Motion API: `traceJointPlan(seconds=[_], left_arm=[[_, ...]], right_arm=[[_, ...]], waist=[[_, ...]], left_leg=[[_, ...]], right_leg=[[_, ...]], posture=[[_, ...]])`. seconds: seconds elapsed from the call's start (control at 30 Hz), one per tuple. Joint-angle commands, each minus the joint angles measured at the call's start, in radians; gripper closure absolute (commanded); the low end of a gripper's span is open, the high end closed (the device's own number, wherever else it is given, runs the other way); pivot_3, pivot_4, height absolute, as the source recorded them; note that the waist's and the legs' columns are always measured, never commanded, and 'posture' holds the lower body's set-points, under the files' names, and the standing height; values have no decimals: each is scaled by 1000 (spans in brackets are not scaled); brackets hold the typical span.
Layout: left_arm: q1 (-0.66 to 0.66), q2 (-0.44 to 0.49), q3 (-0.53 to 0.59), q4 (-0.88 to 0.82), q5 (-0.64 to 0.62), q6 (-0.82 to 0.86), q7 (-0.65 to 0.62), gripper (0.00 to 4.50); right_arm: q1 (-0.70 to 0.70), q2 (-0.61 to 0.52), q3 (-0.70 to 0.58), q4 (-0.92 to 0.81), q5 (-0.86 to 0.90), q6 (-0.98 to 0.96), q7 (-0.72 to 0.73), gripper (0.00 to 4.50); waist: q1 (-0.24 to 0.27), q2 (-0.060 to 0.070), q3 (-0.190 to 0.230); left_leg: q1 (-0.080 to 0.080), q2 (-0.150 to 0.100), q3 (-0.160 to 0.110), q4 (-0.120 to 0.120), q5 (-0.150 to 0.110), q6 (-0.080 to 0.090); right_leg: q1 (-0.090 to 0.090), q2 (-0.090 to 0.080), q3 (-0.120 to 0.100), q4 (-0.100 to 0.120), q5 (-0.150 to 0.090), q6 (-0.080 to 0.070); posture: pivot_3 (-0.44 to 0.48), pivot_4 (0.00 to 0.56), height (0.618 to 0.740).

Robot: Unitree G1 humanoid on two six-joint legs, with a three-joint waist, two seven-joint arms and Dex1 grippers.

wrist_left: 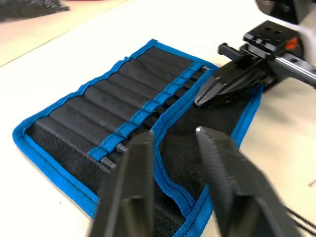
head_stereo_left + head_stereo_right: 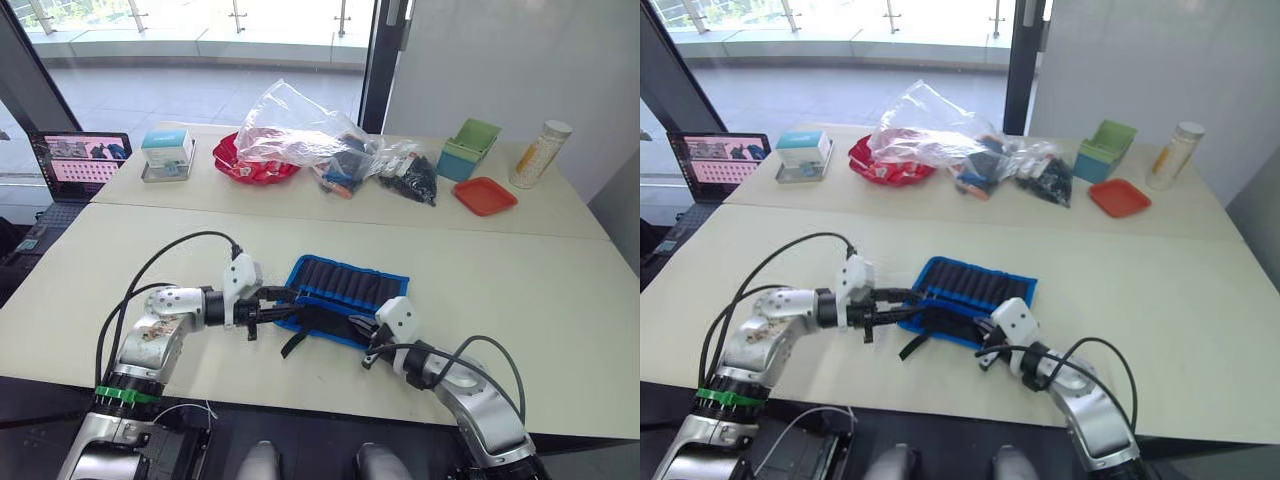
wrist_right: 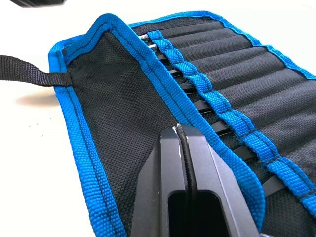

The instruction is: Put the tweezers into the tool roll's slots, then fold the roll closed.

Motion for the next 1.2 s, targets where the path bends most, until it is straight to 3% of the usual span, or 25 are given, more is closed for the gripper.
traceJointPlan(seconds=[0.03, 0.33, 0.73, 0.97, 1.07, 1.2], left_arm=[[-6, -42, -20, -55, -4, 36, 69, 4486], [114, -156, -121, -17, 72, 71, 232, 4486], [101, -114, -68, 103, 80, 47, 263, 4486], [113, -126, -7, 52, -17, 60, 226, 4486], [120, -130, 76, -65, -180, 121, 177, 4486], [158, -21, 176, -183, -256, 128, 106, 4486]], right_arm=[[16, -16, 16, 24, -22, 23, -1, 4500], [25, -24, 17, -55, -62, 67, -49, 4500], [166, -62, -104, -184, -53, 167, -114, 4500], [173, -46, -121, -200, -32, 137, -110, 4500], [156, -27, -145, -236, 17, 127, -96, 4500], [158, -49, -229, -318, 128, 202, -54, 4500]], waist=[[0, 0, 0], [-1, 0, -1], [-3, 4, -6], [-7, 4, -6], [-7, 4, -5], [-2, 4, -3]], left_leg=[[1, 0, 0, 0, 0, 0], [1, 0, 0, -1, 0, 0], [4, 0, 0, -1, 0, 0], [5, 1, 1, -2, 0, 0], [3, 1, 1, -2, 0, 0], [-3, 1, 0, -2, 0, 0]], right_leg=[[1, 0, 0, 0, 0, 0], [1, 0, 0, -1, 0, 0], [4, 0, 1, -3, 0, 0], [4, 1, 1, -3, 0, 0], [1, 1, 1, -3, 0, 0], [-2, 0, 1, -4, 0, 0]], posture=[[0, 150, 723], [0, 150, 723], [0, 150, 723], [0, 150, 723], [0, 150, 723], [0, 150, 723]])
